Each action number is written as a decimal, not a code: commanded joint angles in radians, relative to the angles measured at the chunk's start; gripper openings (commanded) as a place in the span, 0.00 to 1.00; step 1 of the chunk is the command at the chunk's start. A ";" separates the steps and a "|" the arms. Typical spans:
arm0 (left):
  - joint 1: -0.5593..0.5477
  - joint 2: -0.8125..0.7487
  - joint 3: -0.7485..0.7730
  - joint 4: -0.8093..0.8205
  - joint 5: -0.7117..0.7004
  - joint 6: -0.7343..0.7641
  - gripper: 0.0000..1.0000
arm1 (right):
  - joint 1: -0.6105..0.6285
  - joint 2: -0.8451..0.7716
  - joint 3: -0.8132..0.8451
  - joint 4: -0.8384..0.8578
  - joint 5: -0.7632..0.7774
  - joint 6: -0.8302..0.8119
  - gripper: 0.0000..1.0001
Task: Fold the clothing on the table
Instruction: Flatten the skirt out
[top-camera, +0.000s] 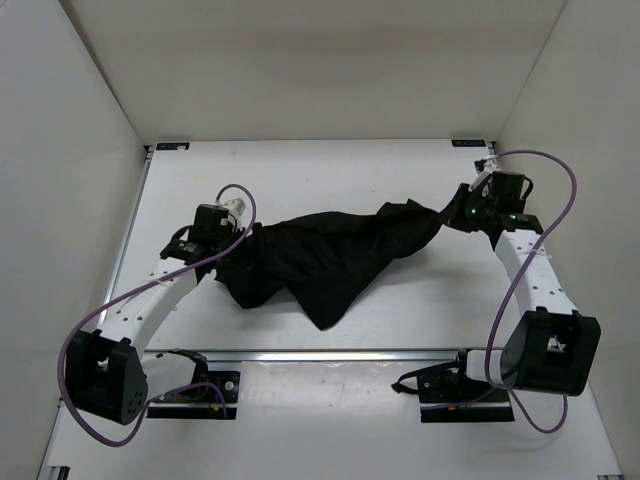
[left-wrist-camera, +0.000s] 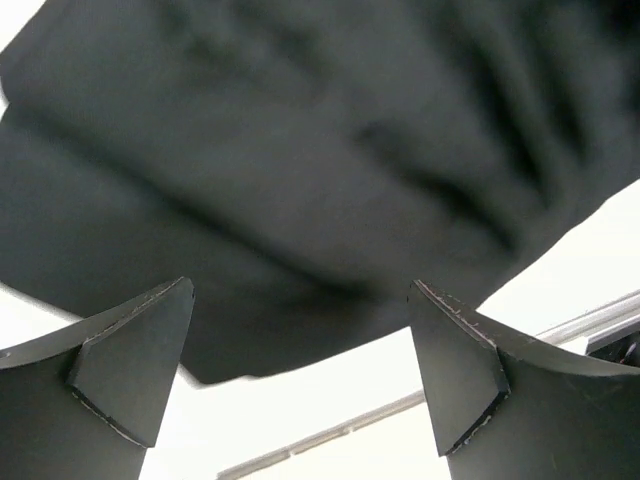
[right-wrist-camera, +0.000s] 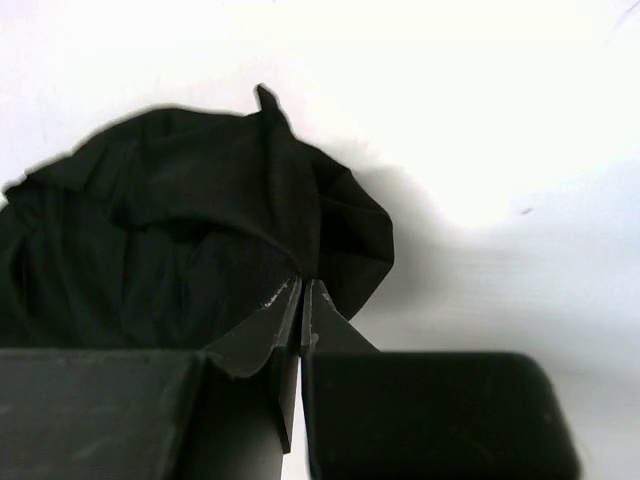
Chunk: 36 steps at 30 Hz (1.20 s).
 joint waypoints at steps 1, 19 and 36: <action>-0.019 -0.035 -0.068 0.020 -0.030 -0.048 0.99 | -0.053 0.012 0.111 0.039 0.093 -0.014 0.00; -0.050 0.014 -0.268 0.293 -0.115 -0.238 0.98 | 0.047 0.107 0.107 0.007 0.002 -0.053 0.00; -0.071 0.244 -0.205 0.528 -0.159 -0.336 0.06 | 0.061 0.145 0.159 -0.011 -0.012 -0.055 0.01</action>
